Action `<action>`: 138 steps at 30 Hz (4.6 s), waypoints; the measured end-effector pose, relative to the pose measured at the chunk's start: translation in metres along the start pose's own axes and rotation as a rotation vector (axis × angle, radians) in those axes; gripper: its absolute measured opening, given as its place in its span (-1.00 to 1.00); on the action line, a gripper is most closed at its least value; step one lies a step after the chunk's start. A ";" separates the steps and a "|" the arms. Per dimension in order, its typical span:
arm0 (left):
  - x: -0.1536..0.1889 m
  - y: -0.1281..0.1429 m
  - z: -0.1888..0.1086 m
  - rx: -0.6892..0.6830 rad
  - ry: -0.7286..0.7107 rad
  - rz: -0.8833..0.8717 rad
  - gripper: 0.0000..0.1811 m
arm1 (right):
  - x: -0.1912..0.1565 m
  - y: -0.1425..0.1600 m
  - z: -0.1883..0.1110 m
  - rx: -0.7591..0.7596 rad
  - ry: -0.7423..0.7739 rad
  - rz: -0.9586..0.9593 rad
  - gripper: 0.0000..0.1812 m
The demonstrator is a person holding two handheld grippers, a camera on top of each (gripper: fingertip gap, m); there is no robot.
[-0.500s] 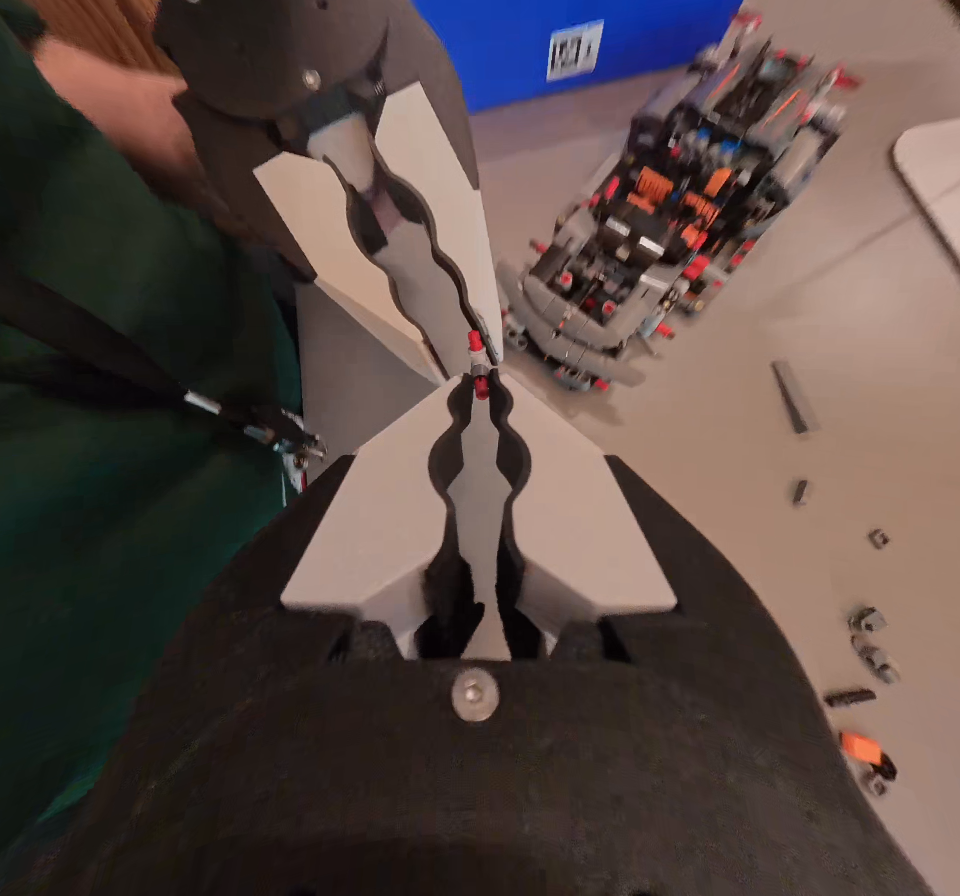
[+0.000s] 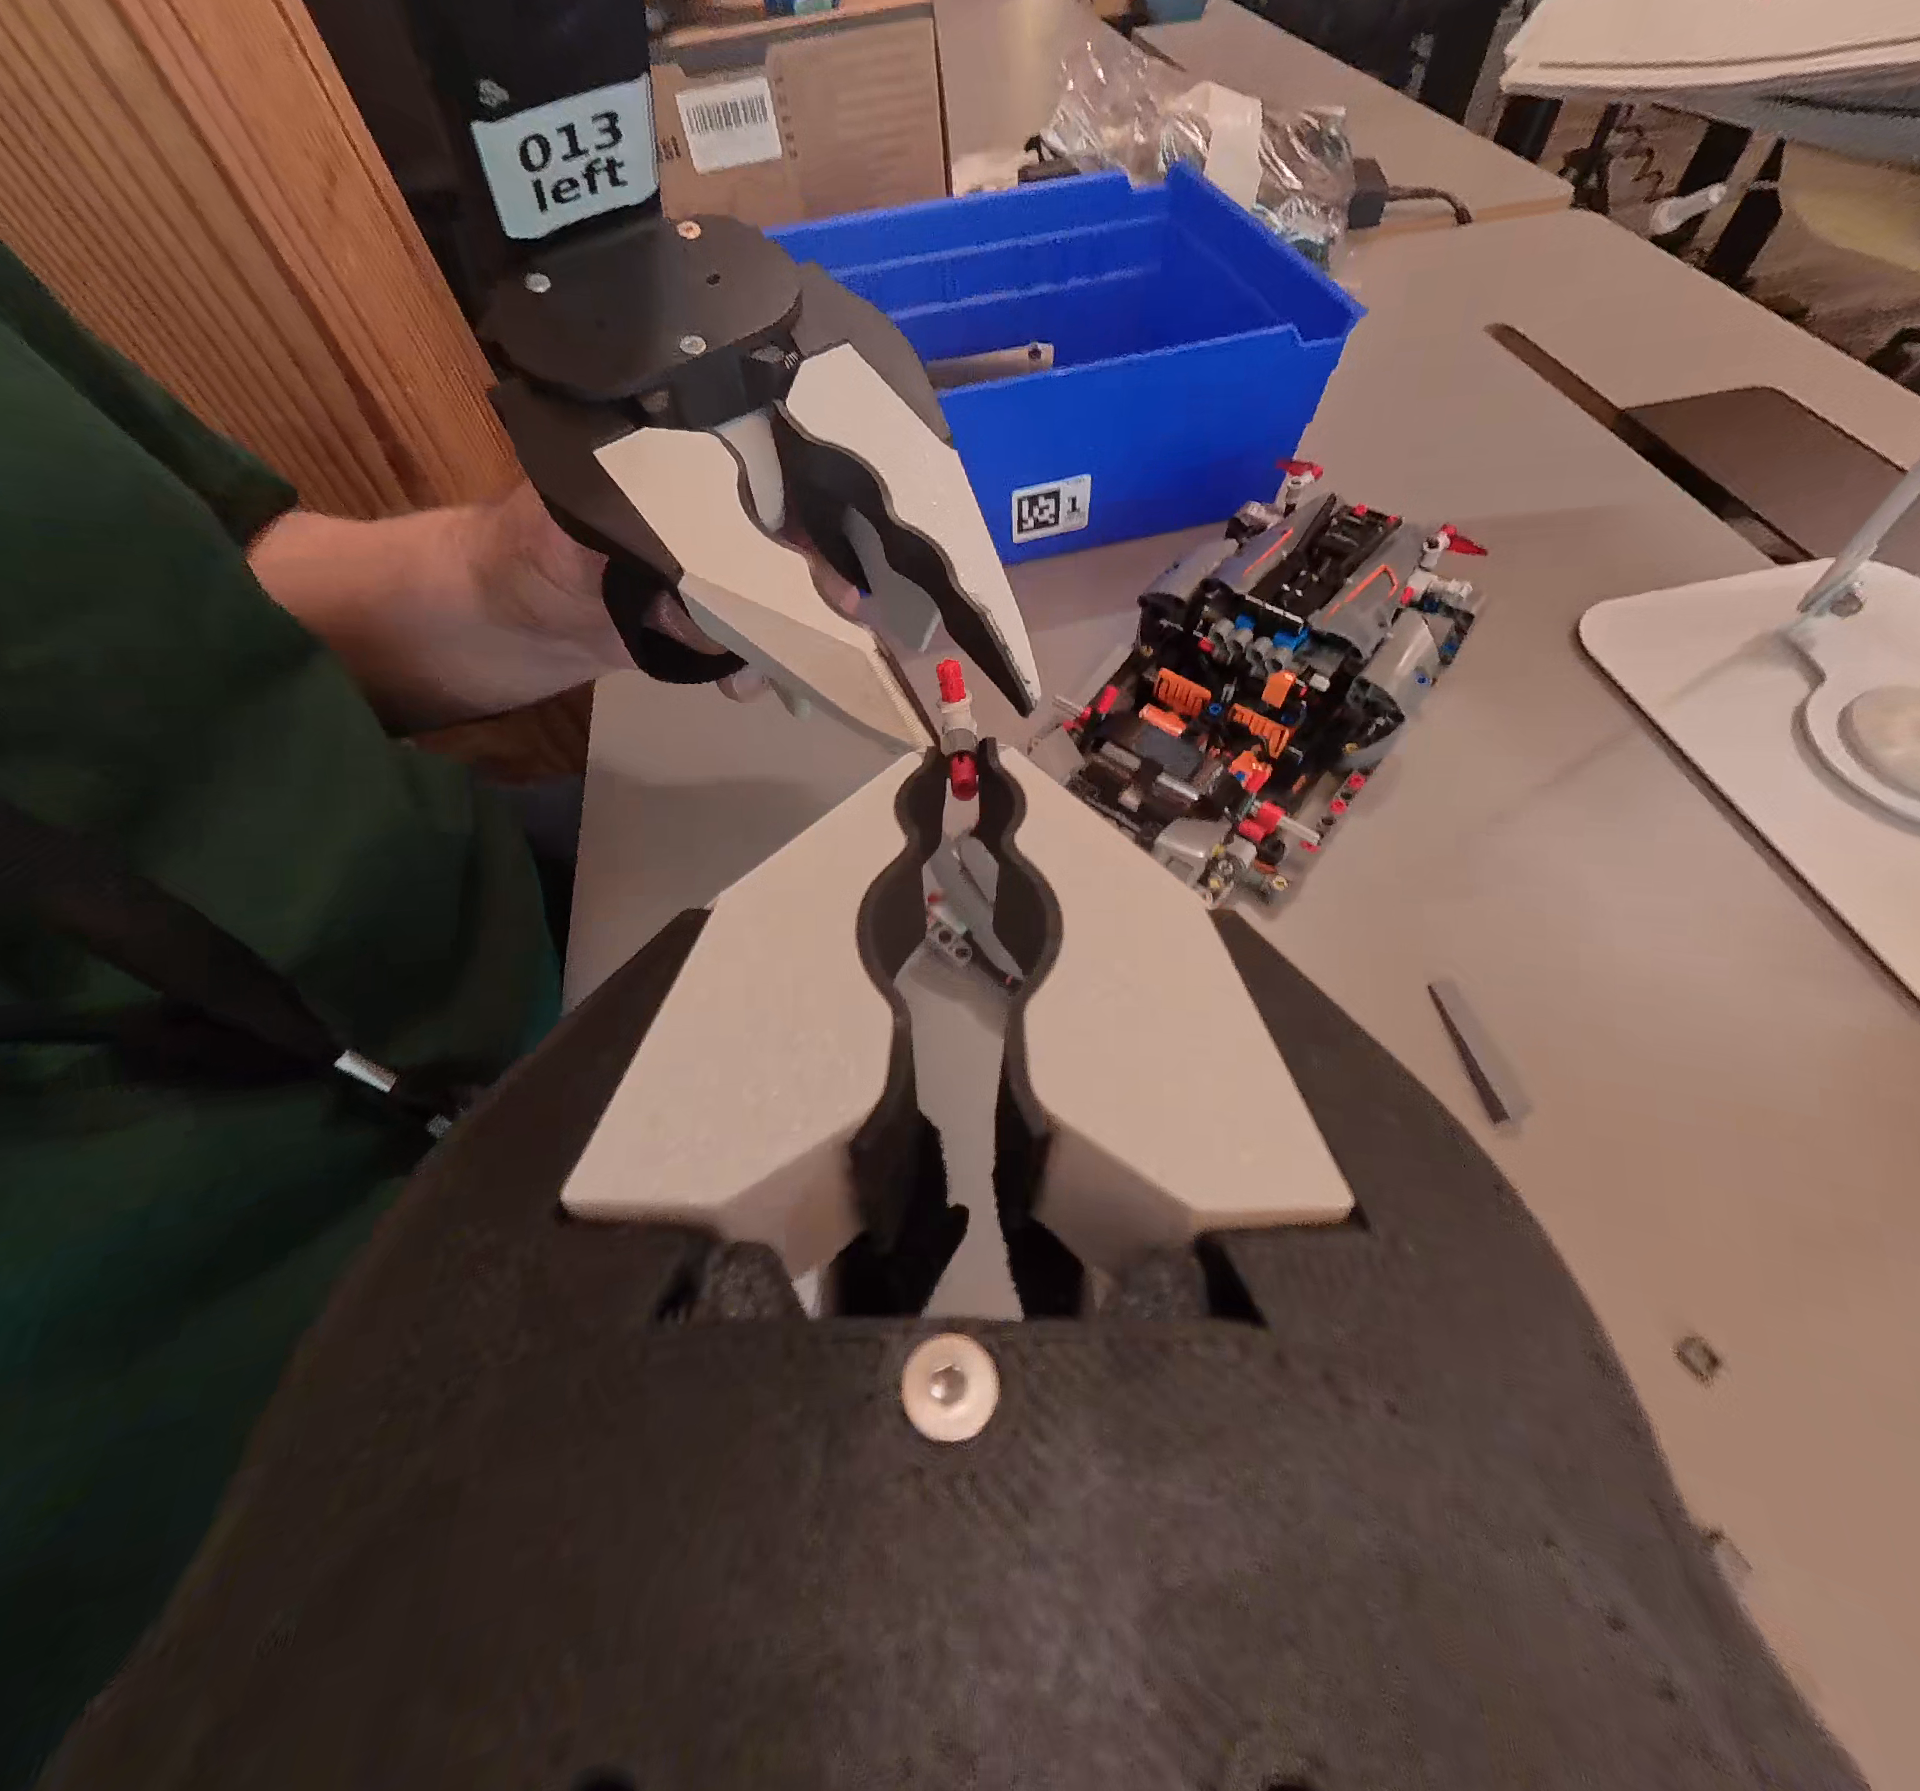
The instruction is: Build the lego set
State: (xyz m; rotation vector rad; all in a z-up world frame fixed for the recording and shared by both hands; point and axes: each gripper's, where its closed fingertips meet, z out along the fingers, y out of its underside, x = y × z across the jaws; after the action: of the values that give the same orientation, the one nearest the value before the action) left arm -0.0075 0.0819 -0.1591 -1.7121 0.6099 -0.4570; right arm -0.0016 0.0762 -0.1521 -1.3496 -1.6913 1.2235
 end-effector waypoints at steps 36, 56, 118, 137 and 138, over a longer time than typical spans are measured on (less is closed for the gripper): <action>-0.091 -0.041 -0.051 0.210 -0.205 0.002 -0.76 | 0.066 -0.072 0.034 0.481 -0.162 0.462 -0.94; -0.073 -0.051 -0.049 0.327 0.033 -0.113 -0.94 | 0.037 -0.079 0.051 0.423 -0.241 0.380 -0.94; -0.013 -0.039 -0.057 0.240 0.182 0.012 -0.95 | -0.014 -0.052 0.035 0.306 -0.246 0.136 -0.94; -0.015 -0.046 -0.054 0.265 0.164 -0.005 -0.96 | -0.002 -0.053 0.024 0.364 -0.173 0.178 -0.83; -0.017 -0.046 -0.055 0.273 0.164 -0.028 -0.96 | 0.001 -0.053 0.022 0.368 -0.151 0.175 -0.81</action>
State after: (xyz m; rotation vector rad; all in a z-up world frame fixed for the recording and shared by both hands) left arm -0.0468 0.0579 -0.1016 -1.4340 0.6114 -0.6743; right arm -0.0409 0.0691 -0.1106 -1.2200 -1.3759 1.6802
